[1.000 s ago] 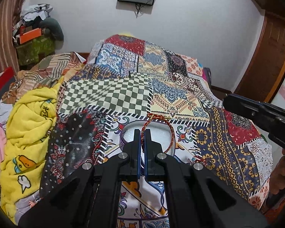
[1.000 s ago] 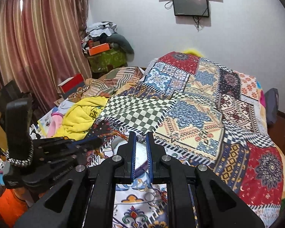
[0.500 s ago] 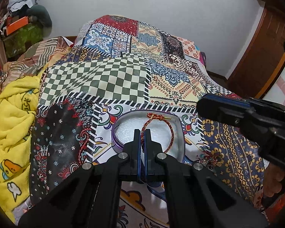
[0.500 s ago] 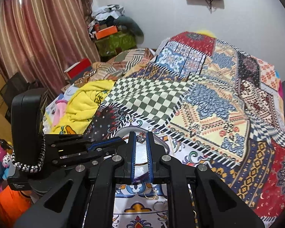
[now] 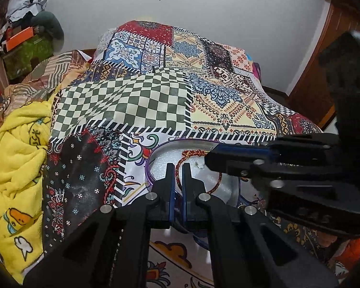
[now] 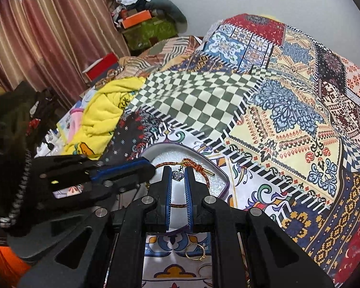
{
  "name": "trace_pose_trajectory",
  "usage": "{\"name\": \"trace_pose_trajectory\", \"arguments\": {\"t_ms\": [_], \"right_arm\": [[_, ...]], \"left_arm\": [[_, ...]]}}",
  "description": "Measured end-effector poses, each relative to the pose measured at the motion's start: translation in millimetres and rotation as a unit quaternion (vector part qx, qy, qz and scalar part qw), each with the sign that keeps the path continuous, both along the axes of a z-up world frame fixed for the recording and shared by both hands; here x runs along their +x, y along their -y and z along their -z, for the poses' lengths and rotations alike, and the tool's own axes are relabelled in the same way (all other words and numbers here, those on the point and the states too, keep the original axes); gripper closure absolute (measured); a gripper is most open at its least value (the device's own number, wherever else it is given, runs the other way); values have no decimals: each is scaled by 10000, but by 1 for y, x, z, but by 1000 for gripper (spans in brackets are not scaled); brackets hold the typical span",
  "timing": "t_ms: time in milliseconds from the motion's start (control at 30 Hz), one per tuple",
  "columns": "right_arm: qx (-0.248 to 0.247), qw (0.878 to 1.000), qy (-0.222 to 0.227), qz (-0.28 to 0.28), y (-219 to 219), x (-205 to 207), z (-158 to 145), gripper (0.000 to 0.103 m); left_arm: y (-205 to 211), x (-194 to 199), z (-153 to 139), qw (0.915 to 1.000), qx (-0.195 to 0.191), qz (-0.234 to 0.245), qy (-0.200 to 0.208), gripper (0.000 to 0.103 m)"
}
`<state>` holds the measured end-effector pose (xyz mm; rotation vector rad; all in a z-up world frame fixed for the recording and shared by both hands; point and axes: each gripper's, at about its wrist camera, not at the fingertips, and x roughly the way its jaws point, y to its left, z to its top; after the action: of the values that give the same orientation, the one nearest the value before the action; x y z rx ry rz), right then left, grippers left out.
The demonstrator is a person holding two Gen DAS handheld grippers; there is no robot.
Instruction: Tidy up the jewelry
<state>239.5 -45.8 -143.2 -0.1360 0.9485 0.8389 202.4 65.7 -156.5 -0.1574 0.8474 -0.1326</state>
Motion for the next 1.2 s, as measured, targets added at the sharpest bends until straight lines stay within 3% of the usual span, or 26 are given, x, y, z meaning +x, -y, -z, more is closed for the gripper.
{"name": "trace_pose_trajectory", "arguments": {"t_ms": [467, 600, 700, 967, 1200], "right_arm": [[-355, 9992, -119, -134, -8, -3, 8, 93], [-377, 9992, 84, -104, -5, -11, -4, 85], [-294, 9993, 222, -27, 3, -16, -16, 78], [-183, 9965, 702, 419, 40, -30, -51, 78], [-331, 9925, 931, 726, 76, -46, -56, 78]], "left_arm": [[-11, -11, -9, 9997, 48, -255, 30, 96], [-12, -17, -18, 9992, 134, -352, 98, 90], [-11, -25, -27, 9988, 172, -407, 213, 76], [4, -46, -50, 9979, 376, -339, 398, 71], [28, -60, -51, 9985, 416, -137, 333, 67]]}}
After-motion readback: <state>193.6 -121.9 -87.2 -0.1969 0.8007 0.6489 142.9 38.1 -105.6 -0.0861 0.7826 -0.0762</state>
